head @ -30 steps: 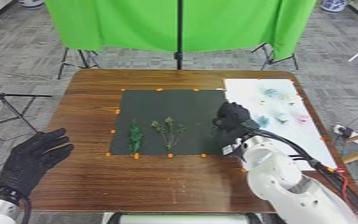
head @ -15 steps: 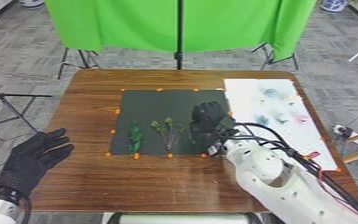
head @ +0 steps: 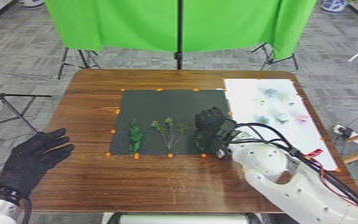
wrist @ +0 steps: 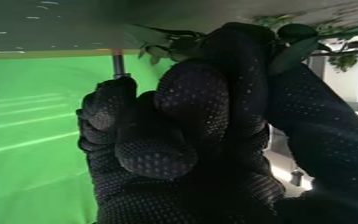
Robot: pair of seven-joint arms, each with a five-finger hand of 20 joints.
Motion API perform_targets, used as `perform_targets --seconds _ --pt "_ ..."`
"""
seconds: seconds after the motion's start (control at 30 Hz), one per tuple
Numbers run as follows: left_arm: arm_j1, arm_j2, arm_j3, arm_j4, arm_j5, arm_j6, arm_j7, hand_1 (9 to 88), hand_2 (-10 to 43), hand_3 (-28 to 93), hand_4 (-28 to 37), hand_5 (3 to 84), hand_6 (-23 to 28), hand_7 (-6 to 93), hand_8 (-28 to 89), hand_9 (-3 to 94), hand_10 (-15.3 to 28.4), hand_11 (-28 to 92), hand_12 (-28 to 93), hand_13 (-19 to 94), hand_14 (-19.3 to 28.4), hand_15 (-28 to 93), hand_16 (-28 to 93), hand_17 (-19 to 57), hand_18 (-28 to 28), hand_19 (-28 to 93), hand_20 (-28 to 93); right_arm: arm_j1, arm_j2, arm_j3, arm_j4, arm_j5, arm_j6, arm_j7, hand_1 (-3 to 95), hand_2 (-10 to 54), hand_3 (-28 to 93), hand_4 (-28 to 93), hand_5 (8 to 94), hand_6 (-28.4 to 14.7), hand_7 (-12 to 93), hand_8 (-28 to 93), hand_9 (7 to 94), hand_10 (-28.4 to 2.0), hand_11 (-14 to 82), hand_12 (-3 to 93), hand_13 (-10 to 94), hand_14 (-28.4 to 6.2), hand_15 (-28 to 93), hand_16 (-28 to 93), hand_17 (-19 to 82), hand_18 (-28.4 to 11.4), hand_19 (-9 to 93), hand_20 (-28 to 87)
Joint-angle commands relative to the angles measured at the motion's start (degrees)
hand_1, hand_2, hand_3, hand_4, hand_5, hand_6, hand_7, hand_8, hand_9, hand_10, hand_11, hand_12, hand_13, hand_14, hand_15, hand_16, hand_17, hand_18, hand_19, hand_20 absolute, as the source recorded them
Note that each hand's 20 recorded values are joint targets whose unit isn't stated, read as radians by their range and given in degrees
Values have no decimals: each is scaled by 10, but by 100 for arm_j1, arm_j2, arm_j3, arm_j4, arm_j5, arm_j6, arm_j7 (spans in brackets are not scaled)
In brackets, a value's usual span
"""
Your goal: Arrange flowers
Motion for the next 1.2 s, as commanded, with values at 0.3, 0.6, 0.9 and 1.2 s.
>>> perform_targets --seconds 0.3,0.6,0.9,1.2 --pt "62 -6 44 40 13 31 -15 268 61 727 -283 415 67 247 -118 346 156 341 143 276 184 509 -74 -63 238 626 -34 -106 166 -22 111 -314 -601 2 308 29 932 -162 934 -38 693 -283 877 -95 562 283 793 -79 808 295 343 -193 920 389" --pt "82 -43 27 27 24 13 -11 267 60 728 -283 415 67 247 -118 347 155 341 143 275 184 510 -74 -63 239 626 -34 -161 174 15 109 -339 -704 49 322 -57 906 -224 807 -29 836 -255 923 -90 470 302 828 -78 730 327 373 -203 871 396" --pt "82 -42 27 29 26 20 -11 267 61 728 -283 413 67 247 -118 347 156 342 143 275 184 510 -74 -63 238 626 -34 -316 158 352 -137 -127 -625 158 249 -66 868 -266 792 -20 849 -249 920 -89 469 309 826 -79 725 333 371 -206 868 400" --pt "88 -49 22 23 22 27 -15 267 61 727 -283 413 67 246 -118 347 156 340 142 275 184 510 -74 -63 239 626 -33 -689 140 1286 -533 431 -344 496 169 -19 840 -280 780 -23 843 -242 911 -98 468 311 821 -85 727 331 364 -212 867 404"
